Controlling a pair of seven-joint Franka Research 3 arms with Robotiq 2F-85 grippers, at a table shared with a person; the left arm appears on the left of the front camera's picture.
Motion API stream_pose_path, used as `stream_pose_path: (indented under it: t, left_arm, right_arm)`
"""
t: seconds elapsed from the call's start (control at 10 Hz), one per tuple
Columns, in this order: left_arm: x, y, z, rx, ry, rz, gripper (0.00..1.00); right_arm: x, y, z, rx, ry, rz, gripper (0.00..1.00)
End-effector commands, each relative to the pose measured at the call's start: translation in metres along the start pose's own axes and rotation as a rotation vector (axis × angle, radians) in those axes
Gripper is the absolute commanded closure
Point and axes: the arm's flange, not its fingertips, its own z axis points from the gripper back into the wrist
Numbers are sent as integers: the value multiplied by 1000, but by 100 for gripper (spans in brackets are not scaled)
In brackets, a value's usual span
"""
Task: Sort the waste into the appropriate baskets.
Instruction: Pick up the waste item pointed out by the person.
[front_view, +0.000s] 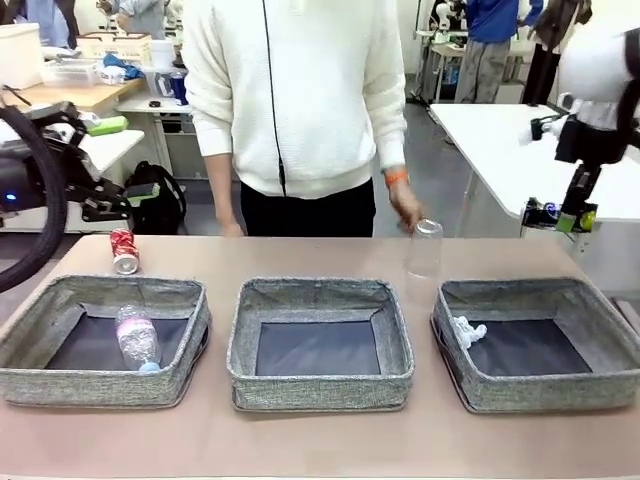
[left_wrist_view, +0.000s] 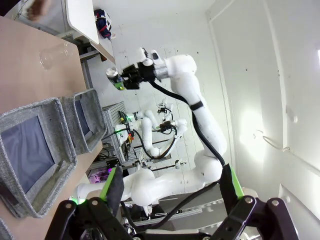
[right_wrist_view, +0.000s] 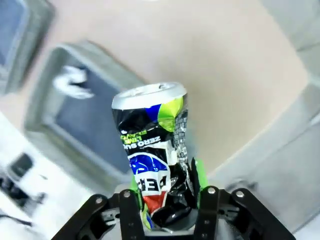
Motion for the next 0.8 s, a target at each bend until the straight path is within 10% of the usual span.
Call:
stream_pose_path:
  t: [0.0,0.3,0.4,0.5,0.6,0.7]
  left_arm:
    - [-5,-3,-3,-17,-14,16,0]
    - [-5,-3,-3,-17,-14,16,0]
    - [-5,-3,-3,-17,-14,16,0]
    - [-5,-3,-3,-17,-14,16,0]
    - [-5,-3,-3,-17,-14,16,0]
    - [-5,-3,-3,-17,-14,16,0]
  right_arm:
    - [8,42,-1,136,-240,-417,100]
    - [27,59,-26,-88,-288,-523,100]
    - [12,56,8,183,-176,-431,100]
    - [12,56,8,183,-176,-431,100]
    - [23,59,-6,118,-261,-501,55]
    - [32,64,-7,234,-328,-567,55]
